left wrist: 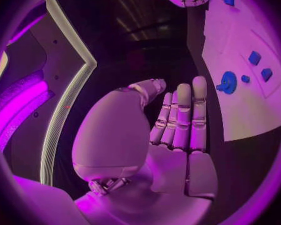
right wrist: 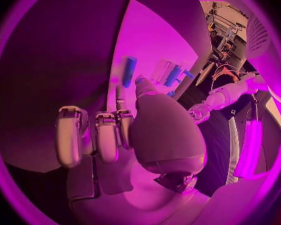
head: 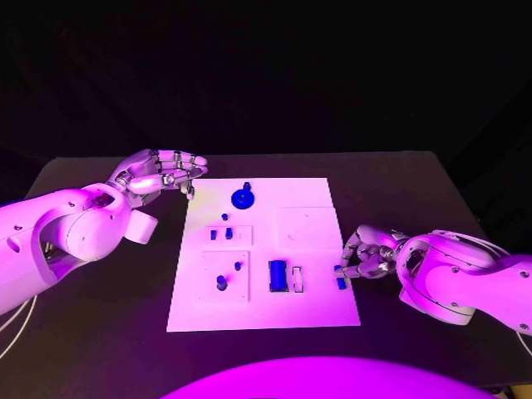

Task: Assemble the parts on the task board

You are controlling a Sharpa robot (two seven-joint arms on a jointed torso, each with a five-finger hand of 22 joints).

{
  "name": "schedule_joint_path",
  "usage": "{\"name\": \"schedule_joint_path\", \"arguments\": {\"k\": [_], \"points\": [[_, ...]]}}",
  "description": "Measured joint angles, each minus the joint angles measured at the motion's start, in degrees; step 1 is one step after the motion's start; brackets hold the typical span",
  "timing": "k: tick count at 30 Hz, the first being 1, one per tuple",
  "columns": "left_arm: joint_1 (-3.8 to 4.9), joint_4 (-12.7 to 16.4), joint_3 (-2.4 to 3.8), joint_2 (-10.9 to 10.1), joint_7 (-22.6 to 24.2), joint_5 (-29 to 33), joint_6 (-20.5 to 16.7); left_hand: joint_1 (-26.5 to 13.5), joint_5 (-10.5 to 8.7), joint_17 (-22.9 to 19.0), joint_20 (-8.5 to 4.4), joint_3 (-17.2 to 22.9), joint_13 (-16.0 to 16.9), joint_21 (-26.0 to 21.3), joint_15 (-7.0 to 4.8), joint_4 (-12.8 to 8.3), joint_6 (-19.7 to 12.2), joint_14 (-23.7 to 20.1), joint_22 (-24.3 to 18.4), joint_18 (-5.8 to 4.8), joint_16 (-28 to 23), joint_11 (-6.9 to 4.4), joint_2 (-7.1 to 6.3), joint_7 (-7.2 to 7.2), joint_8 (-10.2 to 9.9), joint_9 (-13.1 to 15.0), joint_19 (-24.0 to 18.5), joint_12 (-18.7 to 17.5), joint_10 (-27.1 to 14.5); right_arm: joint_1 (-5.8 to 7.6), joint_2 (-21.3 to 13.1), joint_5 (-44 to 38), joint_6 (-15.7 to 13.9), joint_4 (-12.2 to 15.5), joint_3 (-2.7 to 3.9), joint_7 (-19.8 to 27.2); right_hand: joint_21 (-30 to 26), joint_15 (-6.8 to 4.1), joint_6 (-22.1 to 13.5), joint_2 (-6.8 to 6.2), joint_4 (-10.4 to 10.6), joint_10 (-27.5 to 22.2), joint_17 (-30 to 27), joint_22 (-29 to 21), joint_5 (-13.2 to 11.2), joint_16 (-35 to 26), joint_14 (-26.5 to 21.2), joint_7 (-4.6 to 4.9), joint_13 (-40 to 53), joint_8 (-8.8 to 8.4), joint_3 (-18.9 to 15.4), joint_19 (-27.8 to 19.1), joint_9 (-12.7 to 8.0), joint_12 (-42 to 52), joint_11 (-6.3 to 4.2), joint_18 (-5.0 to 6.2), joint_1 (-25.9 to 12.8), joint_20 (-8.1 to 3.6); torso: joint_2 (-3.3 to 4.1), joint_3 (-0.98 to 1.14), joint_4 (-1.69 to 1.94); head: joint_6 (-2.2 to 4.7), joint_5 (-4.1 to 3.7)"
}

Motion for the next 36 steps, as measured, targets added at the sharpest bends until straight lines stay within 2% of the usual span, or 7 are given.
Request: {"name": "schedule_joint_path", "arguments": {"k": [2,4,17,20,23,27,36], "points": [[0.00,0.0,0.00,0.0,0.0,0.0,0.0,0.0,0.00,0.0,0.00,0.0,0.0,0.0,0.00,0.0,0.0,0.0,0.0,0.00,0.0,0.00,0.00,0.00,0.0,0.0,0.0,0.0,0.0,-0.08,0.1,-0.3,0.2,0.0,0.00,-0.3,0.0,0.00,0.2,-0.19,0.0,-0.2,0.0,0.0,0.0,0.0,0.0,0.20,0.0,0.00,0.0,0.0,0.0,0.0,-0.16,0.00,-0.8,0.00,0.00,0.00,0.00,-0.02,0.04],[0.00,0.0,0.00,0.0,0.0,0.0,0.0,0.0,0.00,0.0,0.00,0.0,0.0,0.0,0.00,0.0,0.0,0.0,0.0,0.00,0.0,0.00,0.00,0.00,0.0,0.0,0.0,0.0,0.0,-0.16,0.2,-0.5,0.5,0.0,0.00,-0.6,0.0,0.00,0.5,-0.21,0.1,-0.2,0.0,0.0,0.0,0.0,0.0,-0.13,0.0,0.00,0.3,0.0,0.0,0.0,-0.19,0.00,-1.7,0.00,0.00,0.00,0.01,-0.06,0.08],[0.00,0.0,-0.01,-0.1,-0.1,0.1,0.1,-0.2,0.00,-0.1,0.00,-0.2,-0.1,0.0,0.00,0.2,0.0,0.0,0.0,0.00,0.0,0.00,0.23,0.00,0.2,0.0,0.0,0.2,0.0,-0.81,1.4,-2.1,1.9,-0.5,0.29,-2.1,0.0,0.00,1.5,-1.08,0.0,-0.3,0.0,0.0,0.0,0.0,0.0,-0.47,0.0,0.53,0.6,0.0,0.5,0.0,-0.31,0.00,-3.4,0.00,-0.01,0.02,0.01,-0.28,0.29],[0.00,0.0,-0.01,-0.1,-0.2,0.1,0.1,-0.3,0.00,-0.1,0.00,-0.2,-0.1,0.0,0.00,0.2,0.0,0.0,-0.1,0.00,0.0,0.00,0.11,0.00,0.2,0.0,0.0,0.2,0.0,-1.03,2.2,-2.4,2.0,-0.6,0.36,-2.3,0.0,-0.43,1.8,-1.10,-0.2,-0.4,0.0,0.0,0.0,0.0,0.0,-0.55,0.0,0.92,1.1,0.0,0.6,0.0,-0.37,0.00,-3.3,0.00,-0.01,0.03,0.01,-0.29,0.31],[0.00,0.0,-0.01,-0.2,-0.2,0.1,0.2,-0.5,0.00,-0.1,0.00,-0.2,-0.1,0.0,0.00,0.2,0.0,0.0,-0.1,0.00,0.0,0.00,0.00,0.00,0.2,0.0,0.0,0.2,0.0,-1.20,3.0,-2.8,2.1,-0.6,0.42,-2.4,0.0,-0.63,2.0,-1.71,-0.8,-0.3,0.0,0.0,0.0,0.0,-0.2,-0.56,0.0,0.93,3.0,0.1,0.9,0.0,-0.79,0.01,-0.3,-0.52,-0.01,0.03,0.01,-0.29,0.31],[0.00,0.0,-0.01,-0.2,-0.3,0.1,0.2,-0.5,0.00,-0.1,0.00,-0.2,-0.1,0.0,0.00,0.2,0.0,0.0,0.0,0.00,0.0,0.00,-0.01,0.00,0.2,0.0,0.0,0.2,0.0,-1.32,3.6,-3.2,2.2,-0.8,0.49,-2.4,0.0,-0.85,2.1,-2.37,-1.1,-0.2,0.0,0.0,0.0,0.0,0.0,-0.66,0.0,1.23,5.2,0.1,1.0,0.0,-0.89,0.00,3.1,-0.55,-0.01,0.02,0.03,-0.32,0.31],[-0.01,0.1,-0.02,-0.3,-0.5,0.1,0.3,-0.5,0.00,-0.1,0.00,0.0,-0.1,0.0,0.00,0.3,0.0,0.0,0.0,0.00,0.0,0.00,-0.01,0.00,0.2,0.0,0.0,0.2,0.0,-1.38,4.3,-3.9,2.4,-0.9,0.58,-2.5,0.0,-0.85,2.2,-4.65,-1.5,-0.4,0.0,0.0,-0.2,0.0,0.0,-0.96,0.0,1.42,11.0,-0.1,1.0,0.0,-1.07,0.01,6.4,-0.75,-0.04,-0.04,0.01,-0.34,0.46]]}}
